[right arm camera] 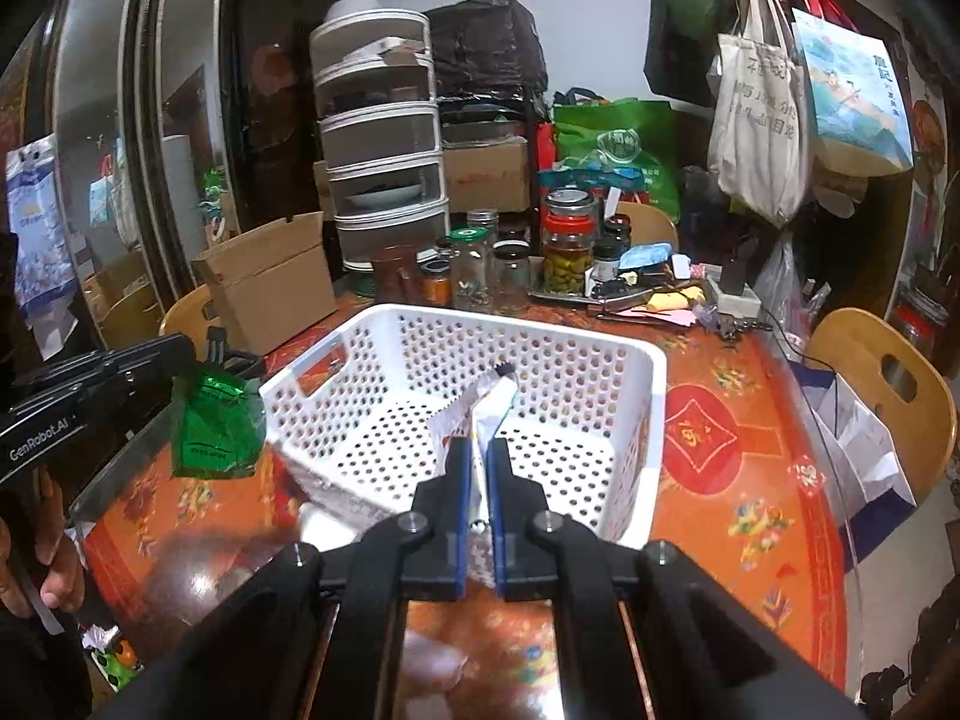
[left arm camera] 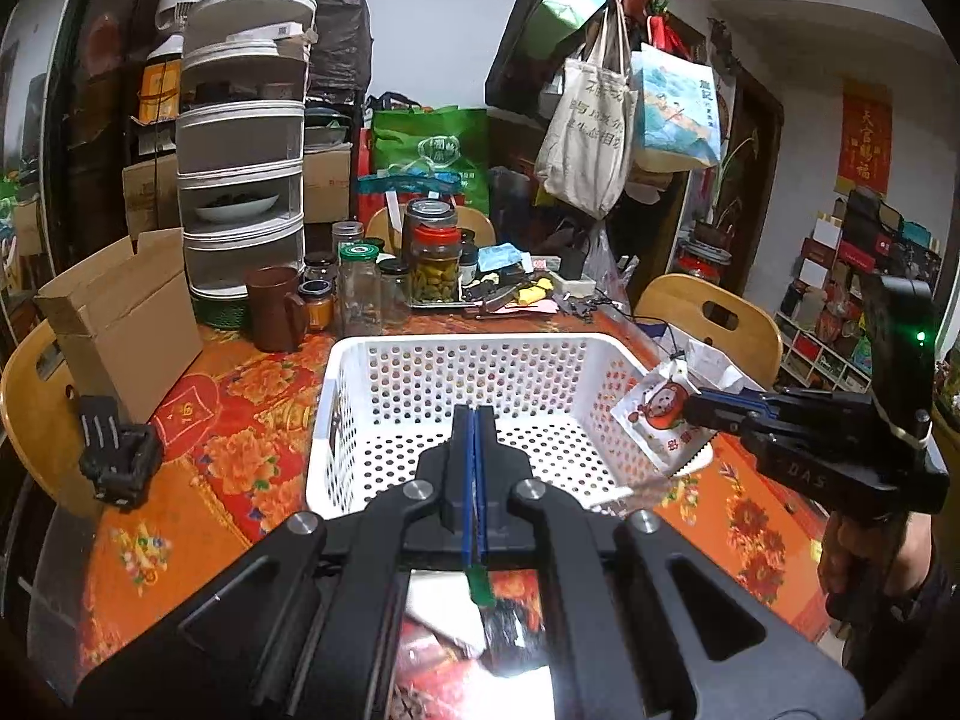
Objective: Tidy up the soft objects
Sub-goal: 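Lift the green packet with left tool while right tool carries the sachet over the basket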
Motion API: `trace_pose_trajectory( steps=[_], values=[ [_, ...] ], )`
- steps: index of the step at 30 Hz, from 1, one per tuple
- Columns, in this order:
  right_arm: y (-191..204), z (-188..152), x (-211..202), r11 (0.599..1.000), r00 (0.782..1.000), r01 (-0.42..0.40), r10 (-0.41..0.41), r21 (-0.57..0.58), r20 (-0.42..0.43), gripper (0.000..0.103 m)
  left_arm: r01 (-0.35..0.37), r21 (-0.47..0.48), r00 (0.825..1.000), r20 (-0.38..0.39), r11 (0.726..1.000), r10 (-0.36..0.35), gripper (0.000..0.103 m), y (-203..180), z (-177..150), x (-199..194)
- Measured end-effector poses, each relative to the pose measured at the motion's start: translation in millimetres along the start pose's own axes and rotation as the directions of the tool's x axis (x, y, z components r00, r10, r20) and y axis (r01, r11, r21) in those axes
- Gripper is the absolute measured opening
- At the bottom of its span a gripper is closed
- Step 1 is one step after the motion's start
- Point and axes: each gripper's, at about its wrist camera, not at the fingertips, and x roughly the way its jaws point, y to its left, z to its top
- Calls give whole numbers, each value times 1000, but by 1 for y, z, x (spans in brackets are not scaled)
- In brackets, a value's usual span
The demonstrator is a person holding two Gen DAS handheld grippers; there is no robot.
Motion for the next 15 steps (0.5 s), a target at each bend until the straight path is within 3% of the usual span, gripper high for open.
trace_pose_trajectory(
  steps=[9, 15],
  values=[
    [-16, 18, 56, 999, 993, 37, -37, 4, -111, 5, -5, -17, 997, -81, 1000, 3, 0, 7, 35, 77],
    [-19, 19, 95, 998, 980, 60, -61, -13, -190, 5, -17, -24, 985, -174, 1000, 12, 0, 10, 33, 139]
  ],
)
